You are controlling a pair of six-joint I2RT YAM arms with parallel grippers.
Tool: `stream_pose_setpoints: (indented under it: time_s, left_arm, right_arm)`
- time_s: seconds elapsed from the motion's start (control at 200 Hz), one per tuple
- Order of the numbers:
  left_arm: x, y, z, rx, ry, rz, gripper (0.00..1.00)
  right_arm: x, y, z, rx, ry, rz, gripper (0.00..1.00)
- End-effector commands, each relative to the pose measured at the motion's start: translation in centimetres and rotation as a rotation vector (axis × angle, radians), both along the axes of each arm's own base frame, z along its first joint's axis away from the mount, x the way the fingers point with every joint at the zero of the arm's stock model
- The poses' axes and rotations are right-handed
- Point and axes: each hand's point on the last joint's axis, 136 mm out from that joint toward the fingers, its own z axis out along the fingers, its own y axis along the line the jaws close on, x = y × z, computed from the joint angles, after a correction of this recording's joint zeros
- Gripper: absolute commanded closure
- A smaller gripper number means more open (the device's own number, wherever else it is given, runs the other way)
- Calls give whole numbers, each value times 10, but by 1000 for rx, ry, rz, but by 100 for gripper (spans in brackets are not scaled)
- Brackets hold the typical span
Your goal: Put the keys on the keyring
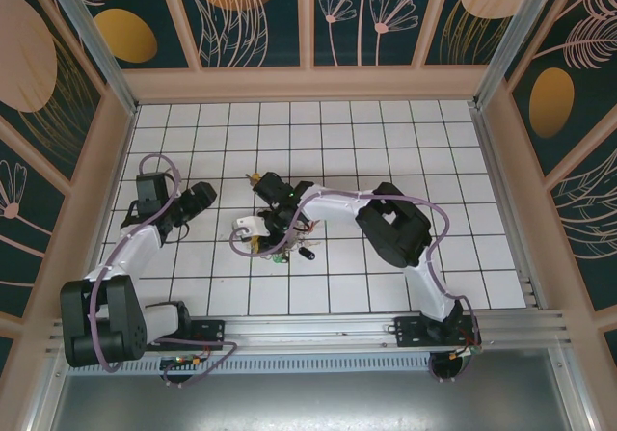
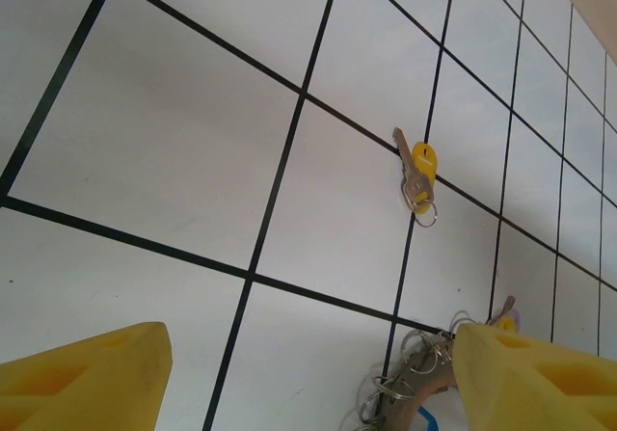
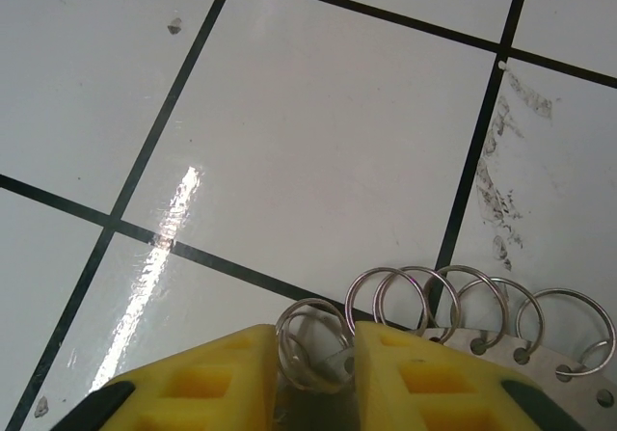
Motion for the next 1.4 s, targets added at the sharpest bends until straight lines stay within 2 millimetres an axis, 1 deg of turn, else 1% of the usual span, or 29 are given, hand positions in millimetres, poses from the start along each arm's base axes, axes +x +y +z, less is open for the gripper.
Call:
stream_pose_setpoints:
  time_s: [0.0, 0.335, 0.526, 0.661, 0.826, 0.881, 0.946, 1.171, 1.396]
  left_arm:
    - [1, 2, 0, 15, -20, -13, 23]
    - [2, 1, -1, 27, -22, -31, 24]
    - [2, 2, 1, 42, -34, -36, 24]
    - [1, 2, 0, 41, -38, -37, 24]
    - [0, 1, -2, 38, -39, -38, 24]
    - [0, 1, -2, 38, -41, -38, 24]
    - [-1, 2, -2, 40, -45, -37, 24]
    - [0, 0, 2, 38, -65, -45, 24]
    - [-1, -1, 3, 37, -73, -52, 25]
  right_arm:
    - [-7, -2, -6, -39, 16, 17, 73]
    - [3, -2, -6, -44, -55, 24, 72]
    - [10, 4, 6, -11, -103, 26, 70]
    - [15, 5, 7, -3, -130, 33, 71]
    - [15, 5, 5, -10, -125, 36, 75]
    - [14, 5, 5, -6, -122, 34, 79]
    - [14, 6, 6, -4, -117, 32, 81]
    - [12, 6, 3, -1, -105, 26, 81]
    - [7, 1, 2, -15, -94, 45, 76]
